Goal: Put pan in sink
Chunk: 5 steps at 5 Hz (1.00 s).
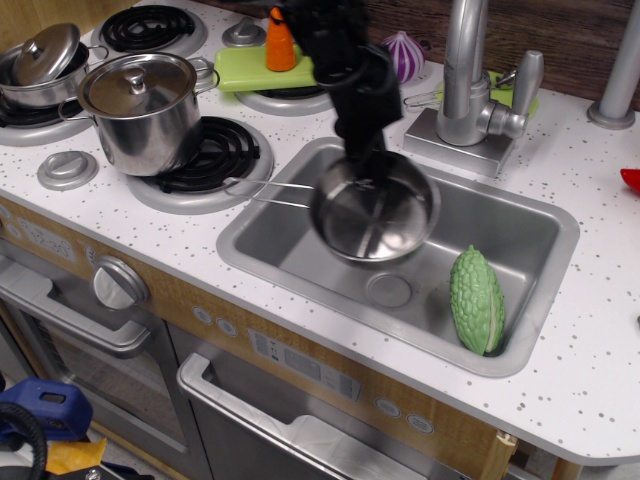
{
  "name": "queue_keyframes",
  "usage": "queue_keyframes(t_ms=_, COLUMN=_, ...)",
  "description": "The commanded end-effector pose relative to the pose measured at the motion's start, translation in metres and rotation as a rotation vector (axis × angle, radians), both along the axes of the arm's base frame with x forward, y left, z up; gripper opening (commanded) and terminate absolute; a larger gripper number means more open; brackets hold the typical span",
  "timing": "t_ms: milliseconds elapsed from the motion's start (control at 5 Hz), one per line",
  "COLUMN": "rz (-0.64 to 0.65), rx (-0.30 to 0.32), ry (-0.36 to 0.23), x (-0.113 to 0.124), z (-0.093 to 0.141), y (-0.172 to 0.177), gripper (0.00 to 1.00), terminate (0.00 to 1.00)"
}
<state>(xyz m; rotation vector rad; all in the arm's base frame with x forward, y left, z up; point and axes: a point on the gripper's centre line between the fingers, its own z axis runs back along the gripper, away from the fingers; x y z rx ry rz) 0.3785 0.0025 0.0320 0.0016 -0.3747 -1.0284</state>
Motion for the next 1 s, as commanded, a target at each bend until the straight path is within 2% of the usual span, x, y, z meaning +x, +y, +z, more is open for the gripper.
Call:
queue_keyframes(t_ms=0, rz=0.047, rx=-0.057, ry=-0.053, x=-0.002, z=0.006, y=-0.03, gripper=0.0, terminate=0.0)
queue_keyframes(t_ms=200, rz=0.039, rx=-0.106, ry=-0.085, x=-0.001, z=-0.007, y=-0.034, gripper=0.0, terminate=0.0)
queue_keyframes(t_ms=400, rz=0.004, rx=-0.112, ry=-0.094, x=-0.003, z=-0.007, y=-0.031, gripper=1.0, terminate=0.0)
queue_keyframes(t_ms=600, rz=0.012, rx=-0.138, ry=-0.148, x=-0.005, z=-0.009, y=-0.031, gripper=1.0, terminate=0.0)
queue_keyframes(t_ms=800, rz=0.012, rx=-0.138, ry=-0.148, x=-0.005, z=-0.009, y=-0.031, gripper=1.0, terminate=1.0)
